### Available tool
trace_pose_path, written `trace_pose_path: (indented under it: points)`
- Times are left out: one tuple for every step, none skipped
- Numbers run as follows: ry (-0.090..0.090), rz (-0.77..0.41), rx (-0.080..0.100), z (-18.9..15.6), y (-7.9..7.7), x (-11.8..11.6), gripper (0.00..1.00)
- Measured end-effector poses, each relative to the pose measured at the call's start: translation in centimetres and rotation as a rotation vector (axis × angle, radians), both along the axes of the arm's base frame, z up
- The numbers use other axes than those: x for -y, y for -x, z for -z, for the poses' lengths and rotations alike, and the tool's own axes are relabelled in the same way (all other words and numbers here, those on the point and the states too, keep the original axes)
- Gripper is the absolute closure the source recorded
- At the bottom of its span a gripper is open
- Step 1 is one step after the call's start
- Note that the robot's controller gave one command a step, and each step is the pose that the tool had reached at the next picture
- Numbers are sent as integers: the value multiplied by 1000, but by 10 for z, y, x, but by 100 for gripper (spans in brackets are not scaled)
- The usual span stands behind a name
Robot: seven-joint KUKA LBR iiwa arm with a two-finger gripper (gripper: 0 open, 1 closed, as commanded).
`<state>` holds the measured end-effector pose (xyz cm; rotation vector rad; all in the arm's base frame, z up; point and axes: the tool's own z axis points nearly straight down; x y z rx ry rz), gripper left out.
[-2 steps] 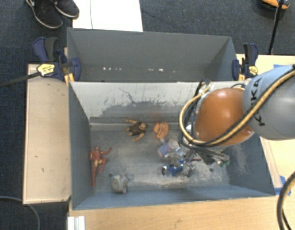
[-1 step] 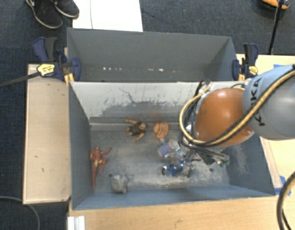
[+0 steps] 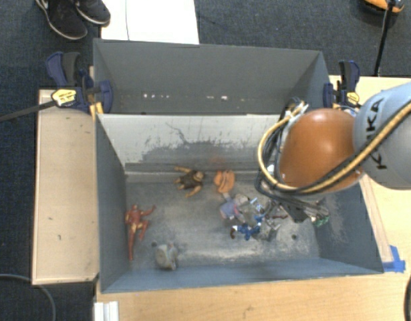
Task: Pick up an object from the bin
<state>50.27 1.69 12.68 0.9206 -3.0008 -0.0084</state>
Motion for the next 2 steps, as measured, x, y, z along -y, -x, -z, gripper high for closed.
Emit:
trace_pose_path:
  points:
    - [0,40,23,-20,-11,-3,100]
    - [-1,76,2,-109,1,-12,100]
